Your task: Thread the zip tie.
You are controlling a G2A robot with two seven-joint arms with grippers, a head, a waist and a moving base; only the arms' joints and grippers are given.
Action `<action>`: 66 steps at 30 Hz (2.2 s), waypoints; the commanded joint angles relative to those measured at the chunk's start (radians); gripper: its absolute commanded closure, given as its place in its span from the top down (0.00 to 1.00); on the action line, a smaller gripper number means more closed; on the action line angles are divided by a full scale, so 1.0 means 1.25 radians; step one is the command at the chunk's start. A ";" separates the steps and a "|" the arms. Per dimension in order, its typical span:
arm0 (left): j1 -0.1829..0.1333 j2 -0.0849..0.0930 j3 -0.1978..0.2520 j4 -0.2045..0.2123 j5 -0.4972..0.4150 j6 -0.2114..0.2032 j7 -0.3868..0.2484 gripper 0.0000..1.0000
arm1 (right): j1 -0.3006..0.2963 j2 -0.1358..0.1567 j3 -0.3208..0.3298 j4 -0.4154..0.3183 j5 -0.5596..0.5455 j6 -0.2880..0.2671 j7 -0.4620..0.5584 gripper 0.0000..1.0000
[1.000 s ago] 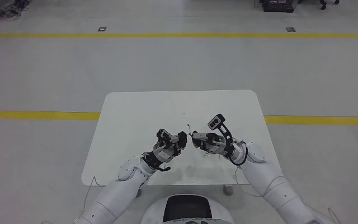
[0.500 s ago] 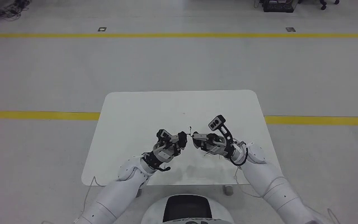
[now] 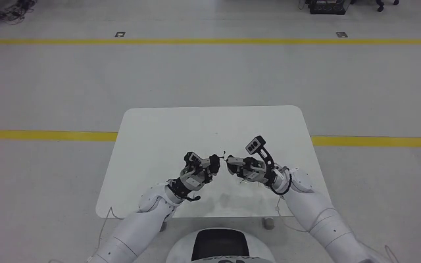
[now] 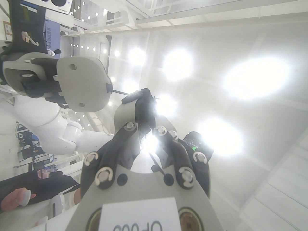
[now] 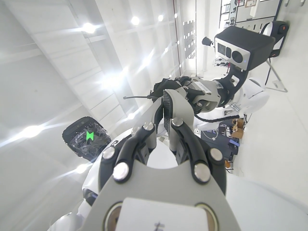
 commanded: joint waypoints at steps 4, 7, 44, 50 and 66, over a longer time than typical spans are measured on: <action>0.000 0.000 0.000 0.000 0.000 0.000 0.000 0.00 | -0.001 -0.001 0.003 0.001 -0.006 0.003 -0.001 0.00; 0.000 0.000 0.000 0.000 0.000 0.000 0.000 0.00 | -0.002 -0.002 0.004 0.002 -0.010 0.004 -0.002 0.00; 0.000 0.000 0.000 0.000 0.000 0.000 0.000 0.00 | -0.004 -0.014 0.007 0.035 -0.038 0.009 -0.008 0.00; 0.000 0.000 0.000 0.000 0.000 0.000 0.000 0.00 | -0.002 -0.017 0.006 0.040 -0.043 0.011 -0.011 0.00; 0.000 0.000 0.000 0.000 0.000 0.000 0.000 0.00 | 0.004 -0.022 0.006 0.062 -0.049 0.016 -0.012 0.00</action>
